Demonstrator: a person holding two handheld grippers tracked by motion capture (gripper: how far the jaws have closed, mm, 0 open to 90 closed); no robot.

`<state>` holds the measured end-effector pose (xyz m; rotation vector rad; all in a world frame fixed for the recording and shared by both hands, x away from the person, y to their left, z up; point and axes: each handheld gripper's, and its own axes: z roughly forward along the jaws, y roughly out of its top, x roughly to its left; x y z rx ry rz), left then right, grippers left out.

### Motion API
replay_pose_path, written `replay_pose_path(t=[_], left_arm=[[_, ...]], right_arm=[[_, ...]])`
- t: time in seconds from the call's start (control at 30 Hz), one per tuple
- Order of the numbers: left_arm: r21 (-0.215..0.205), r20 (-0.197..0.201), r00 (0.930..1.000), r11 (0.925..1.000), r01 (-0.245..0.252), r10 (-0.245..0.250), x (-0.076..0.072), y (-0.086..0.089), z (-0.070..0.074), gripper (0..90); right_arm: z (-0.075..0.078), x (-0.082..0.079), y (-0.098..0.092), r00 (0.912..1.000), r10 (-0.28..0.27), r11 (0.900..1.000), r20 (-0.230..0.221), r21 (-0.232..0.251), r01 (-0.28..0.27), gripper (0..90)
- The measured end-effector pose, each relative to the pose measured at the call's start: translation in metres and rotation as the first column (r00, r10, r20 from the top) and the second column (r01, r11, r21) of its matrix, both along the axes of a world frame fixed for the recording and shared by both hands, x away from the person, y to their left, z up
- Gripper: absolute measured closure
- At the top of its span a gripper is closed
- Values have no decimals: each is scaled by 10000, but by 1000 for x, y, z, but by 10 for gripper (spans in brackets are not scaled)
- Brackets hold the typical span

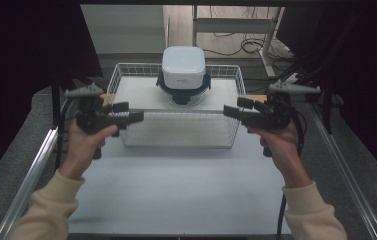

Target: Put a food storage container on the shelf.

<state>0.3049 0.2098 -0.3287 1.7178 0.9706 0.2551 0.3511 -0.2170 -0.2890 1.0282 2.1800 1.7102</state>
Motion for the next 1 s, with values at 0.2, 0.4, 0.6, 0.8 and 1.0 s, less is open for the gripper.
replay_pose_path(t=[0.2, 0.4, 0.6, 0.8, 1.0], left_arm=[[313, -217, 9998, 9995, 31, -24, -36, 1, -45, 215], [623, -898, 9954, 9976, -293, 348, -52, 6, -89, 208], [866, -1484, 9878, 9956, -349, 475, -55, 7, -112, 208], [975, -1642, 9851, 9946, -357, 514, -52, 4, -120, 212], [989, -1784, 9823, 9943, -405, 577, -49, 4, -126, 202]], right_arm=[[-44, -38, -12, 9999, 107, 9989, 133, -464, -101, 256], [-88, -57, -20, 9996, -164, 9940, -225, -1084, 138, 240], [-125, -62, -23, 9947, -405, 9866, -944, -1611, 249, 236], [-133, -61, -19, 9948, -446, 9734, -913, -2278, 228, 233], [-131, -62, -23, 9961, -397, 9756, -793, -2184, 215, 232]])
